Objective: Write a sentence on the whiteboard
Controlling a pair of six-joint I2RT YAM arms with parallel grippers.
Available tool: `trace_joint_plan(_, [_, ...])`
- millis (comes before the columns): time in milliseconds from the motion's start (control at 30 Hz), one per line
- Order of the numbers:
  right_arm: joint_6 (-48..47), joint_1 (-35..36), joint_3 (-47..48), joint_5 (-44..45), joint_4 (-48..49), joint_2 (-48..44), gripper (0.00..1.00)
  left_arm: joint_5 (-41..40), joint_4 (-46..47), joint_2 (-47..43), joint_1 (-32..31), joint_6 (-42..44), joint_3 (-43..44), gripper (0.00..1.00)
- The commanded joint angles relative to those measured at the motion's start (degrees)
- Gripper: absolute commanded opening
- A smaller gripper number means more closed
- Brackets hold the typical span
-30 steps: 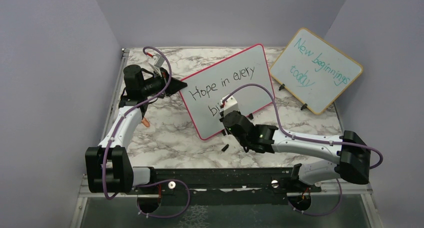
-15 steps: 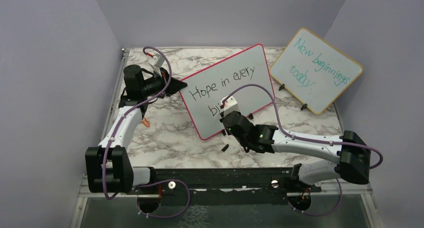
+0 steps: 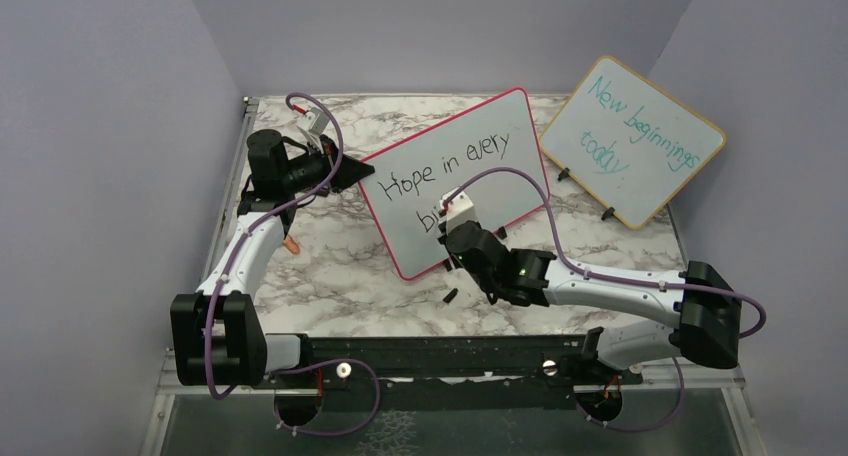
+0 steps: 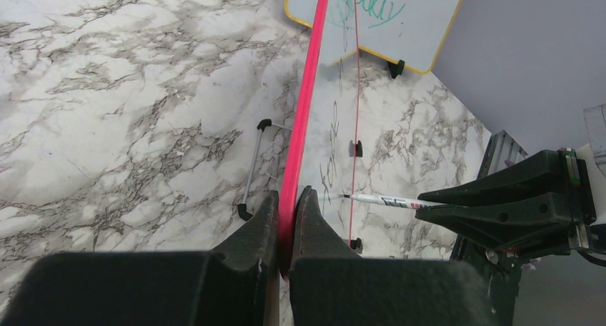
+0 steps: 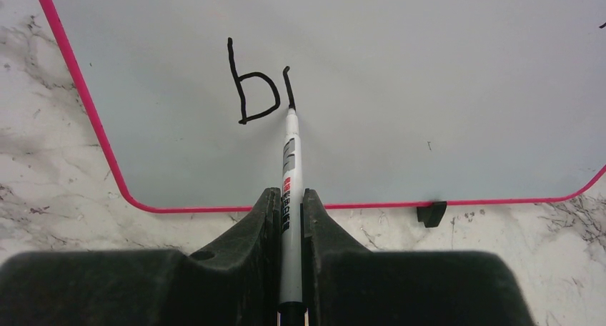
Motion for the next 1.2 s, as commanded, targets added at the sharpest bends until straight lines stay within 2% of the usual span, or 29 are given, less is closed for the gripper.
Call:
trace_joint_plan(0, [-1.0,-0.3,0.7,1.4,4.4,-0.1,0.01,-8.2,-5.9,2.6,-0.3,7.6,-1.9,0.0])
trace_joint_plan(567, [-2.7,-1.6,0.7,2.5,8.0,-0.5,0.01,-8.0,-5.9,2.7,-0.3,7.5,-1.9,0.0])
trace_joint_plan(1033, [0.2,-2.5,-0.1,4.0,3.1,-1.6,0.01,-8.1,-5.9,2.7,-0.3,7.5,-1.9,0.0])
trace_joint_plan(1167, [0.6,-2.5,-1.0,1.7,3.2,-3.6,0.01,-8.2,-6.0,2.7,-0.3,7.5,-1.9,0.0])
